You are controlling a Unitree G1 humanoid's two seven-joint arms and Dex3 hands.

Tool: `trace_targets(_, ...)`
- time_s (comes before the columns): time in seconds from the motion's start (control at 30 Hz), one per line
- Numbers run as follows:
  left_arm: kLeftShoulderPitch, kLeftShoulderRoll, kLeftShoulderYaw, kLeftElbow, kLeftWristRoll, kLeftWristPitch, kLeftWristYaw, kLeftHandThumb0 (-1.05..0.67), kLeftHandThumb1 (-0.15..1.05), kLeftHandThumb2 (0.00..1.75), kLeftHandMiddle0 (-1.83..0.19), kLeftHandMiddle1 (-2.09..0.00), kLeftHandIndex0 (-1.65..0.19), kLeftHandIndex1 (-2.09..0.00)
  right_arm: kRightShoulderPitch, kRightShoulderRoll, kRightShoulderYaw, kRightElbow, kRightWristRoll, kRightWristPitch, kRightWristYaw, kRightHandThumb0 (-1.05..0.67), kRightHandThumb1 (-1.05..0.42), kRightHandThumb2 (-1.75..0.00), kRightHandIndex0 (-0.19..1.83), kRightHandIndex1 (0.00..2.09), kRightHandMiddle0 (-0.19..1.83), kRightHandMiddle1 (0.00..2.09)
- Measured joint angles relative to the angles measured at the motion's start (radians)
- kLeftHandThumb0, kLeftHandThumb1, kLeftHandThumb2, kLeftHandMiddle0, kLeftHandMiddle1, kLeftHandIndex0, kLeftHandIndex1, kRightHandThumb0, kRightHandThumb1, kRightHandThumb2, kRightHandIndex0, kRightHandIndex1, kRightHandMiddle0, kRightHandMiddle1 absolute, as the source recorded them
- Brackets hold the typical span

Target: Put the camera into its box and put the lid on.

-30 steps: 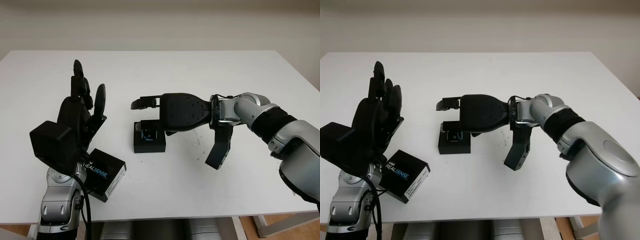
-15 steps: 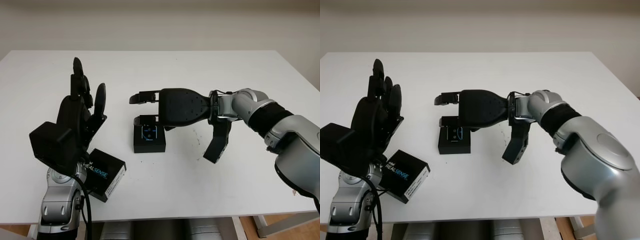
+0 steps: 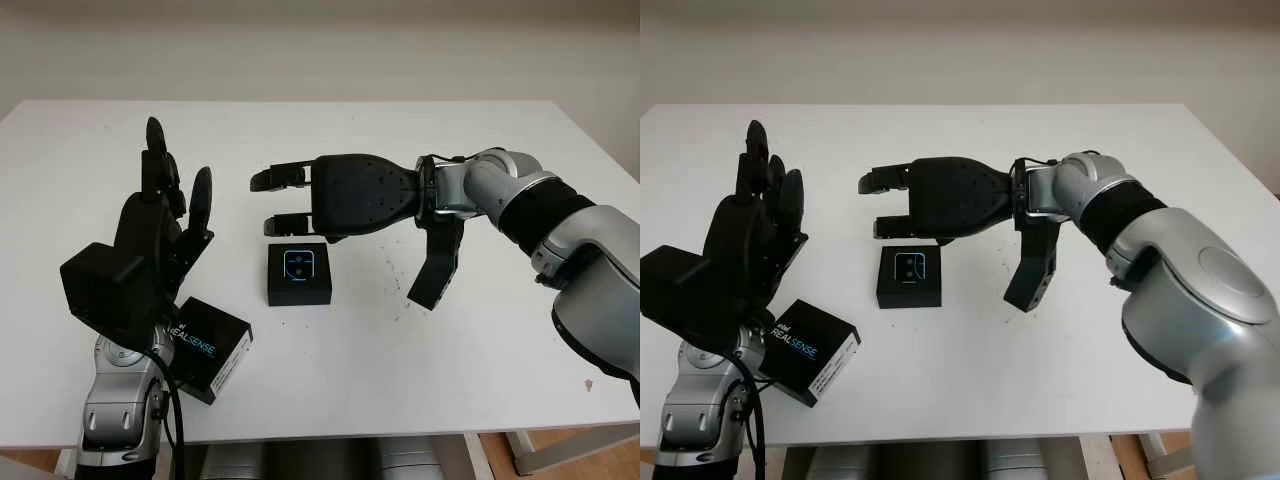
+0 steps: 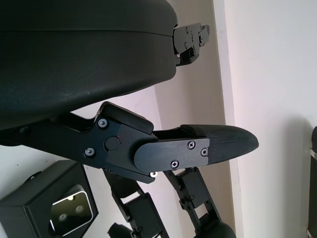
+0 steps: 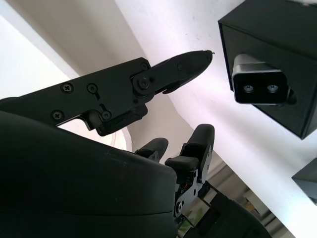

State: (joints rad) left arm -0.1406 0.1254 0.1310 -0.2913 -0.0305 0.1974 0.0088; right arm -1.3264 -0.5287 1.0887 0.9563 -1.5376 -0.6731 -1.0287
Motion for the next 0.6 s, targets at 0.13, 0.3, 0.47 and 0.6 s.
trace_targets(0.13, 0.000, 0.000, 0.000, 0.000, 0.003, 0.000, 0.002, -0.82, 1.05, 0.52, 0.19, 0.00, 0.19, 0.00, 0.001, 0.011, 0.012, 0.020, 0.007, -0.013, -0.002, -0.56, -0.93, -0.06, 0.22, 0.54, 0.39, 0.70)
trace_targets(0.3, 0.000, -0.003, -0.001, 0.000, 0.010, 0.000, 0.009, -0.80, 1.05, 0.53, 0.19, 0.00, 0.19, 0.00, 0.009, 0.039, 0.037, 0.056, 0.009, -0.012, -0.028, -0.57, -0.94, -0.06, 0.08, 0.84, 0.35, 0.84)
trace_targets(0.47, 0.000, -0.003, -0.001, 0.000, 0.014, -0.009, 0.010, -0.81, 1.05, 0.53, 0.19, 0.00, 0.19, 0.00, 0.018, 0.058, 0.062, 0.094, 0.009, -0.005, -0.041, -0.56, -0.95, -0.06, 0.06, 0.81, 0.33, 0.91)
trace_targets(0.6, 0.000, -0.003, -0.001, 0.000, 0.016, -0.011, 0.010, -0.80, 1.05, 0.54, 0.19, 0.00, 0.19, 0.00, 0.023, 0.066, 0.073, 0.106, 0.020, -0.006, -0.037, -0.55, -0.94, -0.05, 0.07, 0.81, 0.29, 0.91)
